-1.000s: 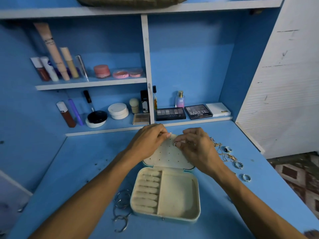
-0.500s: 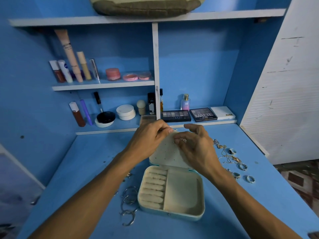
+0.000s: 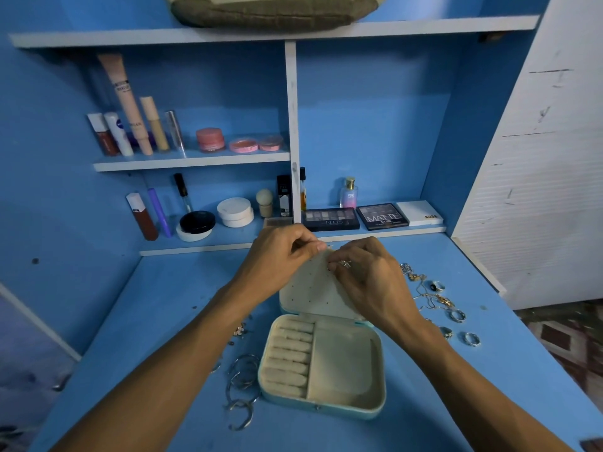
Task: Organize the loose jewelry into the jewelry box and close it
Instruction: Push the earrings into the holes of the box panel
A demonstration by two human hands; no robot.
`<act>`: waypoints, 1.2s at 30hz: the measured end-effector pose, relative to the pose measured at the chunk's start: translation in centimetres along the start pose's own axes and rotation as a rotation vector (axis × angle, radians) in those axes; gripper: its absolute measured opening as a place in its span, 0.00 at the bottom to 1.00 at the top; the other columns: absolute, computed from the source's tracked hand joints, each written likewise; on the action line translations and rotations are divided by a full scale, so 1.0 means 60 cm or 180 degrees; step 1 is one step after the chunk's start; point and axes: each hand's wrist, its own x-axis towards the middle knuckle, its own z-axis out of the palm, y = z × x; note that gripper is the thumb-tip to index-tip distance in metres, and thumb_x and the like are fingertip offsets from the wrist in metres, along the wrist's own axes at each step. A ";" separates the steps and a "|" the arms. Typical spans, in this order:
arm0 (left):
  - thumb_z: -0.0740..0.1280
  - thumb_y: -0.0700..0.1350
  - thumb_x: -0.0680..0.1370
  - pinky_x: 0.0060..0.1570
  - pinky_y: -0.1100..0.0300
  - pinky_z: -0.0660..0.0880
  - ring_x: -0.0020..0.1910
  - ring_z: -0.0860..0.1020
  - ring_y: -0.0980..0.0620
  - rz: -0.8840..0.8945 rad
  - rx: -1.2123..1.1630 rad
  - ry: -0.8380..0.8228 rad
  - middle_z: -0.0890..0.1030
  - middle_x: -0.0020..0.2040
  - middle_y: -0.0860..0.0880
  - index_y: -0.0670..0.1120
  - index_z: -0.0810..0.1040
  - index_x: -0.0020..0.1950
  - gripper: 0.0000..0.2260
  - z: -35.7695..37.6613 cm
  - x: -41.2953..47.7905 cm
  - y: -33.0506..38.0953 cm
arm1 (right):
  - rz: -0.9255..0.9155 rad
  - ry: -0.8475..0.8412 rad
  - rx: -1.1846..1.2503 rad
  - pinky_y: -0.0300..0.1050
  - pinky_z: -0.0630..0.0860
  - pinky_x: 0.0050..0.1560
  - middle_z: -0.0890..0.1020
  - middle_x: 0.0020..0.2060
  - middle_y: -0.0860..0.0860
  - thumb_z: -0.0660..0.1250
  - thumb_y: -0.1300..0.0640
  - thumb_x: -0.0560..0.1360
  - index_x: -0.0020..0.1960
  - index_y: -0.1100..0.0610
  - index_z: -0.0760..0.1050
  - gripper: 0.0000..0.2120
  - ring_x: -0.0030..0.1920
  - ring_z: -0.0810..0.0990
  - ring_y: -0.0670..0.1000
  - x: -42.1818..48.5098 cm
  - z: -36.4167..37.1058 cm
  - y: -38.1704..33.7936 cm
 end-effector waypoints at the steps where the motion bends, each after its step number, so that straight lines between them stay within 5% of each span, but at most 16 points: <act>1: 0.72 0.50 0.78 0.44 0.66 0.77 0.43 0.81 0.63 -0.0024 -0.0056 0.0007 0.84 0.43 0.58 0.45 0.85 0.49 0.09 -0.001 0.002 -0.001 | -0.0011 0.0012 0.0015 0.48 0.79 0.48 0.78 0.49 0.46 0.73 0.57 0.75 0.52 0.50 0.84 0.06 0.45 0.79 0.48 -0.001 0.001 0.000; 7: 0.73 0.50 0.77 0.41 0.68 0.75 0.40 0.82 0.61 -0.0481 -0.0464 -0.0225 0.85 0.40 0.54 0.46 0.85 0.48 0.08 -0.011 0.016 0.003 | 0.0094 0.0340 0.0263 0.47 0.75 0.43 0.79 0.47 0.45 0.75 0.54 0.74 0.53 0.51 0.78 0.10 0.41 0.76 0.47 -0.013 -0.002 -0.010; 10: 0.73 0.50 0.77 0.51 0.59 0.79 0.47 0.84 0.53 -0.0850 -0.0875 -0.0521 0.87 0.43 0.50 0.46 0.85 0.48 0.08 -0.019 0.024 0.003 | 0.0333 0.0240 0.0376 0.43 0.74 0.44 0.80 0.48 0.42 0.76 0.52 0.73 0.57 0.50 0.75 0.16 0.44 0.76 0.42 -0.014 -0.009 -0.014; 13: 0.74 0.48 0.76 0.54 0.65 0.78 0.47 0.84 0.58 -0.1067 -0.1130 -0.0749 0.87 0.43 0.50 0.43 0.85 0.49 0.08 -0.024 0.034 0.011 | 0.0582 -0.0001 0.0604 0.40 0.75 0.40 0.81 0.42 0.42 0.77 0.50 0.71 0.57 0.43 0.75 0.18 0.39 0.78 0.45 -0.006 -0.023 -0.013; 21: 0.71 0.40 0.79 0.56 0.65 0.78 0.51 0.84 0.58 -0.0858 -0.0782 -0.1403 0.87 0.49 0.50 0.46 0.84 0.60 0.10 -0.030 0.032 0.032 | 0.0604 -0.0498 0.1052 0.43 0.74 0.36 0.83 0.35 0.43 0.79 0.53 0.70 0.52 0.44 0.80 0.13 0.33 0.79 0.44 -0.003 -0.047 -0.028; 25: 0.72 0.40 0.79 0.52 0.61 0.78 0.46 0.84 0.55 -0.0856 -0.0822 -0.1173 0.87 0.45 0.46 0.45 0.82 0.55 0.06 -0.030 0.016 0.040 | 0.0744 -0.0512 0.1135 0.35 0.71 0.36 0.82 0.34 0.42 0.80 0.53 0.69 0.48 0.47 0.80 0.11 0.35 0.79 0.42 -0.009 -0.049 -0.030; 31: 0.71 0.46 0.79 0.49 0.70 0.75 0.46 0.83 0.59 -0.0921 -0.0981 -0.1232 0.87 0.45 0.50 0.48 0.80 0.57 0.08 -0.036 -0.004 0.040 | 0.0784 -0.0720 0.1273 0.47 0.80 0.46 0.85 0.40 0.43 0.80 0.52 0.69 0.49 0.46 0.79 0.13 0.44 0.83 0.44 -0.009 -0.053 -0.033; 36: 0.71 0.45 0.78 0.54 0.63 0.73 0.50 0.83 0.57 -0.1149 -0.1211 -0.1441 0.87 0.48 0.48 0.47 0.76 0.60 0.12 -0.047 0.006 0.037 | 0.1031 -0.0973 0.1674 0.52 0.82 0.48 0.87 0.41 0.47 0.78 0.57 0.71 0.54 0.47 0.82 0.14 0.43 0.85 0.49 0.000 -0.056 -0.034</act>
